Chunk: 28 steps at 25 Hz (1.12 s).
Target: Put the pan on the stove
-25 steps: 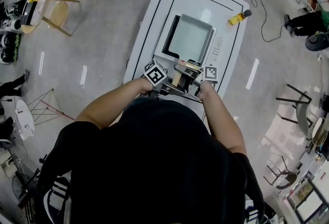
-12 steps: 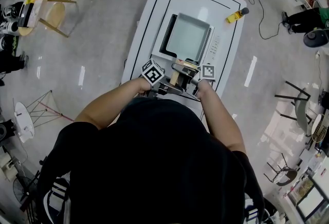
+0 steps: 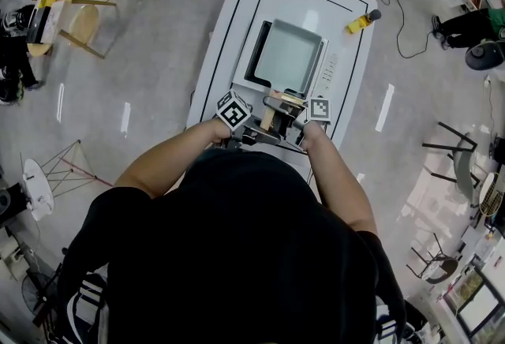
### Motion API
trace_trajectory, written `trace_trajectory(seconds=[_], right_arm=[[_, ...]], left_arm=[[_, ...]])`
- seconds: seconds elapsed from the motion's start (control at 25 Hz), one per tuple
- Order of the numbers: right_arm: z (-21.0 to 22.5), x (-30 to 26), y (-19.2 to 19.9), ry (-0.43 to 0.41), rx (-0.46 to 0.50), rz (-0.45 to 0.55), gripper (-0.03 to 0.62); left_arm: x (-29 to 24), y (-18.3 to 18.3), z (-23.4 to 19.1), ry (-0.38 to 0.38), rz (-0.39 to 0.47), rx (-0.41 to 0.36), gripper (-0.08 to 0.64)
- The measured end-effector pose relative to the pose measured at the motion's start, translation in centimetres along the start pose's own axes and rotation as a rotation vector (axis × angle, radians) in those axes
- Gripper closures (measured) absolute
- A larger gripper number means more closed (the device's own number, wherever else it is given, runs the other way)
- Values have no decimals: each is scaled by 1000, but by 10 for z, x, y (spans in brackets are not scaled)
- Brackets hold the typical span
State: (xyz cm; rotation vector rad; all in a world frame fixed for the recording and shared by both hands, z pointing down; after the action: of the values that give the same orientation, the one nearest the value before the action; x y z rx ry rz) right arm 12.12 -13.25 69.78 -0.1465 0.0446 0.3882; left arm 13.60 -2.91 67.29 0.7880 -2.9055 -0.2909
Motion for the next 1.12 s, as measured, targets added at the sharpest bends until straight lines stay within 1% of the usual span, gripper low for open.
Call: trace_trajectory(seconds=[0.56,0.64,0.76,0.88,1.12], right_arm=[[3,3,-1,11,3,4,468],[2,3,-1,9,0,6,466],[4,4,-2,0,8,9,465],[4,5,-3,-8,7,13,460],[-1,5,-4,-19,23,20,416]], left_arm=[[-2,-1,-1,9,7,2,488],[-2,0,-1,10,-2,1,482],[0,3,1,20,-20,7,443],[4,0,-1,27,8,26,433],[12,-5,-3,4,43,31,425]])
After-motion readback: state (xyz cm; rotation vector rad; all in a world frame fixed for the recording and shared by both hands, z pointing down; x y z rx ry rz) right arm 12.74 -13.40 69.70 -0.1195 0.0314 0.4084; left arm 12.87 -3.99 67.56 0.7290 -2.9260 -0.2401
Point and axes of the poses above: the fingertips, and each gripper's own axes: x backward along the fingers, z to its right, y out of its underside, the point moved 2 cm from there along x, backward along the fingers, and after that the axes turned 2 degrees about x, right-handed, at the moved point
